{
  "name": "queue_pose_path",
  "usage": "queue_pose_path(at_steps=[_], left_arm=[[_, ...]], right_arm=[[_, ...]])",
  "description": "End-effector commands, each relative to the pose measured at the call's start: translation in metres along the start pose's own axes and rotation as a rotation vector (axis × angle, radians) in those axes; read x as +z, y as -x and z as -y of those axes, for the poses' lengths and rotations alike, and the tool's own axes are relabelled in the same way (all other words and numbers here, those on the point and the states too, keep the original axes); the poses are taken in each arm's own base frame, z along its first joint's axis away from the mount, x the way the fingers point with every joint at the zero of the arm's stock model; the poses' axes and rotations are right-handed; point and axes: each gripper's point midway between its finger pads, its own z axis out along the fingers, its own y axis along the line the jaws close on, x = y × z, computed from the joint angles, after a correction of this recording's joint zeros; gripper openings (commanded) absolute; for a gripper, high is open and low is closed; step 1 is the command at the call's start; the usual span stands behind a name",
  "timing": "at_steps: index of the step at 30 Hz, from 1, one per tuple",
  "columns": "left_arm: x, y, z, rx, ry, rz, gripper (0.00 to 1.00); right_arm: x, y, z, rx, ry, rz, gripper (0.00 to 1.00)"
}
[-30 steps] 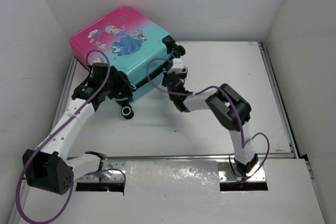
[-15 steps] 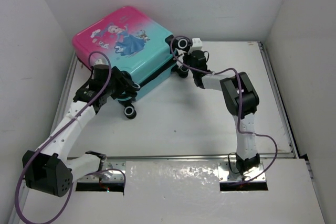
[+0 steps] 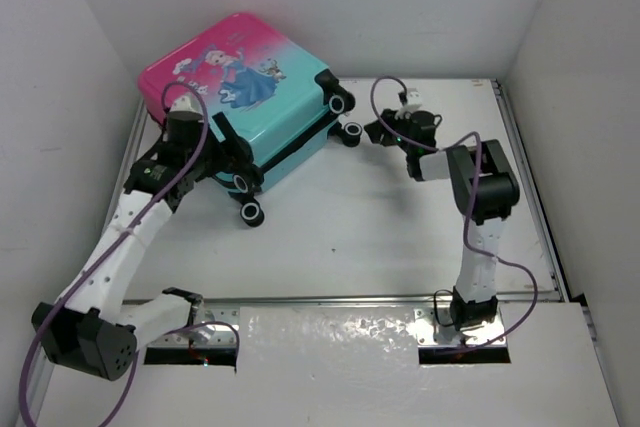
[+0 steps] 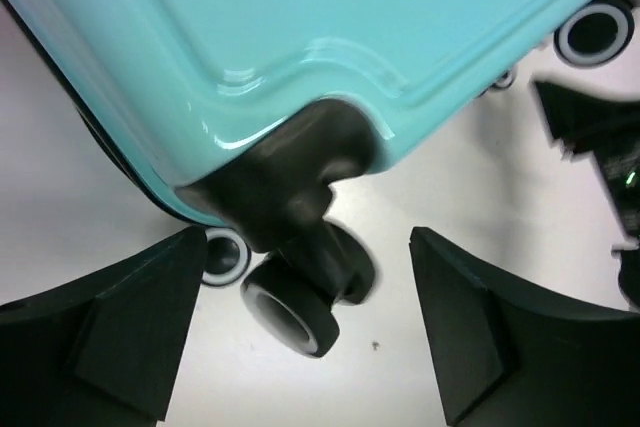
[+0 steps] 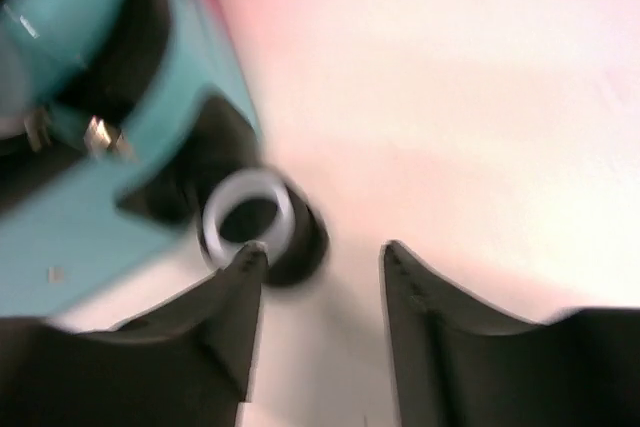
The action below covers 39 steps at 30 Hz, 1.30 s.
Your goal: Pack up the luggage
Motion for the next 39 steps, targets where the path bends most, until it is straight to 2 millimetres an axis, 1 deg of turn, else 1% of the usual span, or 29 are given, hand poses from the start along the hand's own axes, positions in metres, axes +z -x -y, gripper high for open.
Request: queue_pose_path(at_steps=[1, 3, 5, 7, 8, 10, 11, 12, 13, 14, 18, 21, 23, 24, 25, 26, 27, 28, 29, 30, 31, 32, 33, 34, 35, 36, 37, 38, 39], left_arm=[[-0.061, 0.067, 0.016, 0.153, -0.037, 0.224, 0.82], [-0.073, 0.077, 0.010, 0.140, 0.005, 0.257, 0.88], [-0.079, 0.088, 0.005, 0.088, 0.054, 0.296, 0.90], [-0.075, 0.098, -0.018, -0.024, 0.185, 0.358, 0.92], [-0.066, 0.097, -0.029, -0.058, 0.254, 0.356, 0.92], [-0.046, 0.102, -0.060, -0.207, 0.386, 0.393, 0.89], [-0.037, 0.104, -0.071, -0.260, 0.409, 0.389, 0.88], [-0.023, 0.096, -0.080, -0.315, 0.408, 0.344, 0.85], [-0.018, 0.104, -0.109, -0.446, 0.464, 0.373, 0.85], [-0.010, 0.106, -0.121, -0.500, 0.479, 0.377, 0.81], [0.006, 0.093, -0.185, -0.690, 0.619, 0.480, 0.75], [0.059, 0.080, -0.197, -0.662, 0.577, 0.396, 0.72], [0.092, 0.095, -0.185, -0.636, 0.502, 0.332, 0.75], [0.127, 0.072, -0.198, -0.573, 0.550, 0.209, 0.78], [0.147, 0.071, -0.196, -0.543, 0.524, 0.158, 0.79], [0.169, 0.083, -0.171, -0.533, 0.402, 0.083, 0.81], [0.204, 0.060, -0.175, -0.451, 0.376, -0.031, 0.81], [0.217, 0.055, -0.166, -0.410, 0.332, -0.093, 0.81], [0.230, 0.071, -0.142, -0.313, 0.261, -0.105, 0.82], [0.248, 0.055, -0.142, -0.279, 0.256, -0.162, 0.82], [0.254, 0.066, -0.124, -0.253, 0.193, -0.167, 0.82], [0.261, 0.059, -0.108, -0.210, 0.145, -0.190, 0.82], [0.272, 0.055, -0.096, -0.181, 0.096, -0.197, 0.82], [0.275, 0.072, -0.071, -0.139, 0.032, -0.184, 0.82], [0.290, 0.053, -0.053, -0.040, 0.006, -0.237, 0.82], [0.288, 0.041, -0.046, 0.002, 0.014, -0.308, 0.82], [0.288, 0.057, 0.003, 0.120, -0.070, -0.275, 0.82], [0.296, 0.040, 0.001, 0.146, -0.050, -0.339, 0.83], [0.298, 0.041, 0.012, 0.172, -0.063, -0.339, 0.83]], right_arm=[[-0.039, 0.054, -0.028, 0.000, 0.016, 0.106, 0.51], [-0.050, 0.042, -0.016, -0.016, -0.076, -0.014, 0.71], [-0.054, 0.076, -0.018, -0.053, -0.118, 0.004, 0.80], [-0.049, 0.079, -0.014, -0.079, -0.146, -0.057, 0.99], [-0.034, 0.123, -0.023, -0.105, -0.132, -0.002, 0.99], [-0.013, 0.090, -0.004, -0.081, -0.172, -0.187, 0.99], [0.003, 0.133, -0.014, -0.096, -0.151, -0.123, 0.99], [0.007, 0.124, -0.008, -0.065, -0.187, -0.177, 0.99], [0.014, 0.127, -0.003, -0.051, -0.223, -0.175, 0.99], [0.027, 0.135, 0.008, -0.041, -0.285, -0.150, 0.99], [0.062, 0.122, 0.006, -0.027, -0.287, -0.186, 0.99], [0.086, 0.107, -0.018, -0.046, -0.161, -0.173, 0.99], [0.095, 0.092, -0.037, -0.078, -0.113, -0.188, 0.99], [0.097, 0.088, -0.044, -0.105, -0.097, -0.194, 0.99], [0.099, 0.084, -0.054, -0.135, -0.076, -0.200, 0.99], [0.097, 0.079, -0.072, -0.183, -0.041, -0.212, 0.99], [0.094, 0.080, -0.082, -0.200, -0.022, -0.209, 0.99], [0.085, 0.056, -0.083, -0.203, -0.013, -0.259, 0.99], [0.074, 0.076, -0.104, -0.228, 0.018, -0.217, 0.99], [0.064, 0.078, -0.114, -0.234, 0.046, -0.205, 0.99], [0.048, 0.041, -0.116, -0.232, 0.066, -0.273, 0.99], [0.041, 0.049, -0.126, -0.269, 0.093, -0.228, 0.99], [0.023, 0.071, -0.145, -0.297, 0.129, -0.184, 0.99], [0.009, 0.049, -0.156, -0.342, 0.164, -0.235, 0.99], [-0.004, 0.042, -0.166, -0.357, 0.188, -0.277, 0.99], [-0.019, 0.057, -0.183, -0.389, 0.222, -0.255, 0.99], [-0.034, 0.033, -0.197, -0.430, 0.270, -0.315, 0.99], [-0.051, 0.034, -0.208, -0.452, 0.293, -0.318, 0.99], [-0.060, 0.031, -0.215, -0.475, 0.303, -0.328, 0.99]])
